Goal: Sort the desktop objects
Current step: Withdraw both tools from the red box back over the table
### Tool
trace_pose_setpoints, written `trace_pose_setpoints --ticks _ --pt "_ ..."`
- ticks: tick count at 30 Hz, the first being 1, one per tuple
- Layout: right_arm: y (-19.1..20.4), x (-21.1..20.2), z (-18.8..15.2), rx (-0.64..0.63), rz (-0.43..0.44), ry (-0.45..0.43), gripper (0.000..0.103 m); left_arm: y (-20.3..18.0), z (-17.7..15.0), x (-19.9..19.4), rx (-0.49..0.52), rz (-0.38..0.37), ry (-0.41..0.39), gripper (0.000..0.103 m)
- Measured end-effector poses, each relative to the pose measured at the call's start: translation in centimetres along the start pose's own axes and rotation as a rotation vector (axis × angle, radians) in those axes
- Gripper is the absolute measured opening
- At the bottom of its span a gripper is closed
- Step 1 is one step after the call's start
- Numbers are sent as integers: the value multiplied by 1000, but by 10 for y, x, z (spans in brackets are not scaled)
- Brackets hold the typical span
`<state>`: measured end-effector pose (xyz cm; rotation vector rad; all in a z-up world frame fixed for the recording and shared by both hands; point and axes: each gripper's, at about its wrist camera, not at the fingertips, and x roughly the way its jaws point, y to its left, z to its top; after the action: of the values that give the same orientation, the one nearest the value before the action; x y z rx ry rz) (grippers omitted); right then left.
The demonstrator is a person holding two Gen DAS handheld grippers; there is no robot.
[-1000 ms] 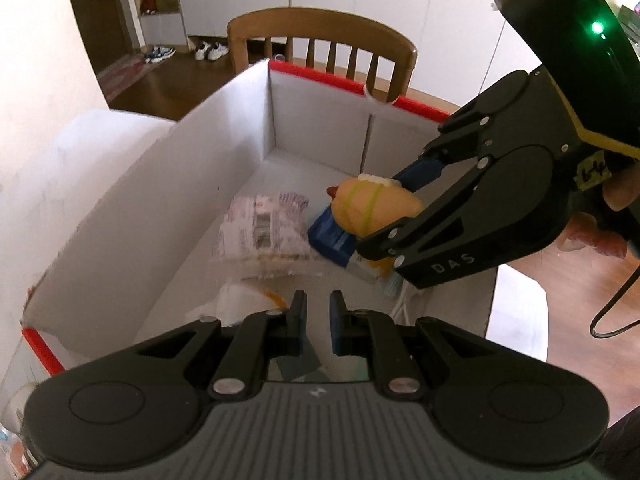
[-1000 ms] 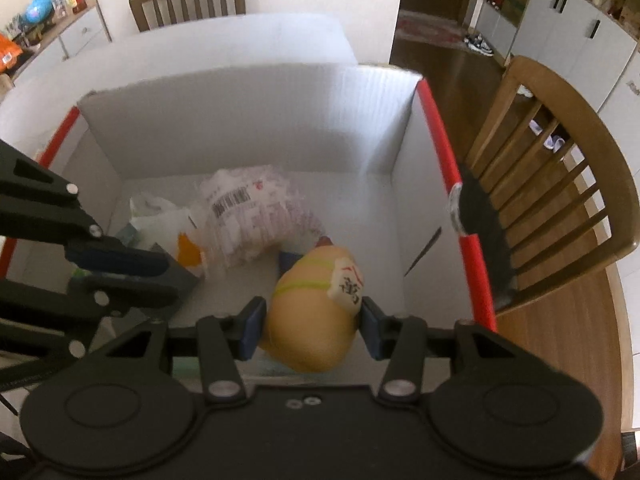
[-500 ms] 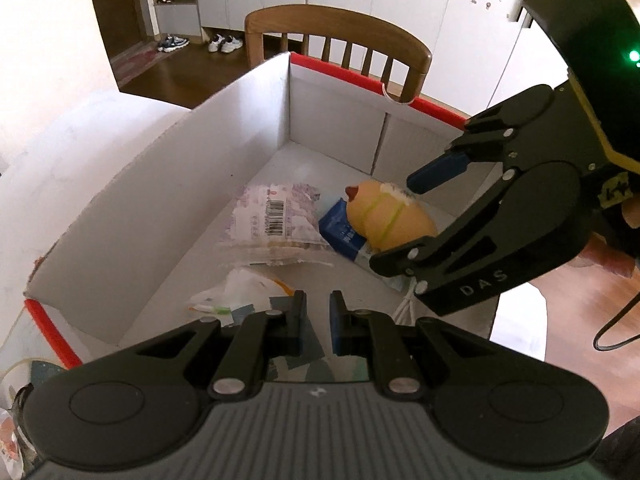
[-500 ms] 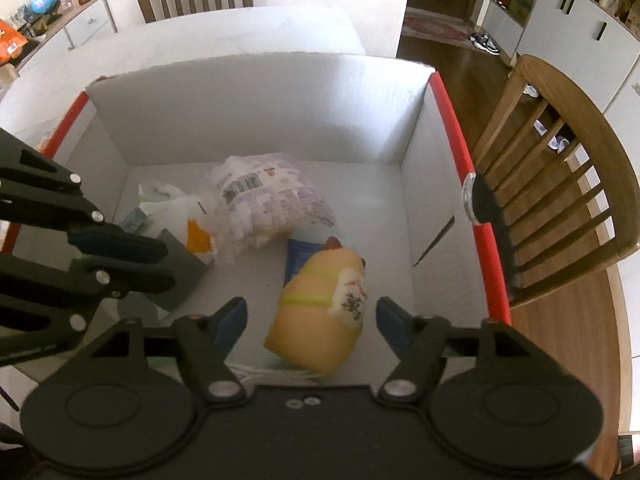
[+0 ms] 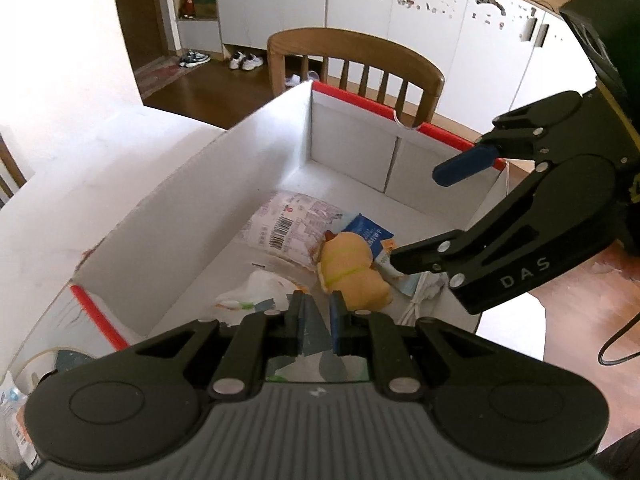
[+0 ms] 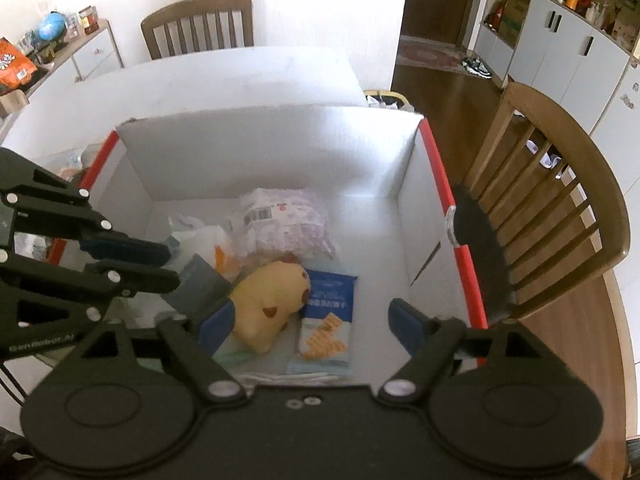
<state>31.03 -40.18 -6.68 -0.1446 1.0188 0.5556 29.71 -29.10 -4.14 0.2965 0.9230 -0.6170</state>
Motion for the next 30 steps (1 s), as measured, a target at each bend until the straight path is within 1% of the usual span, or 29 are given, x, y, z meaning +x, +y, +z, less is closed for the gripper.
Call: trace_pose_setpoints --ticks 6,15,22,30 --pt "6 -16 -1 12 2 -30 84 4 -6 -22 -32 12 -40 11" --pt "26 -36 3 11 33 -67 84 16 -19 -57 -88 30 -105 11" --pt "57 -43 10 -5 70 -93 84 34 -35 -85 -146 59 -151 11" --pt "93 -48 17 -23 86 -124 84 56 -62 -113 -192 83 -176 11"
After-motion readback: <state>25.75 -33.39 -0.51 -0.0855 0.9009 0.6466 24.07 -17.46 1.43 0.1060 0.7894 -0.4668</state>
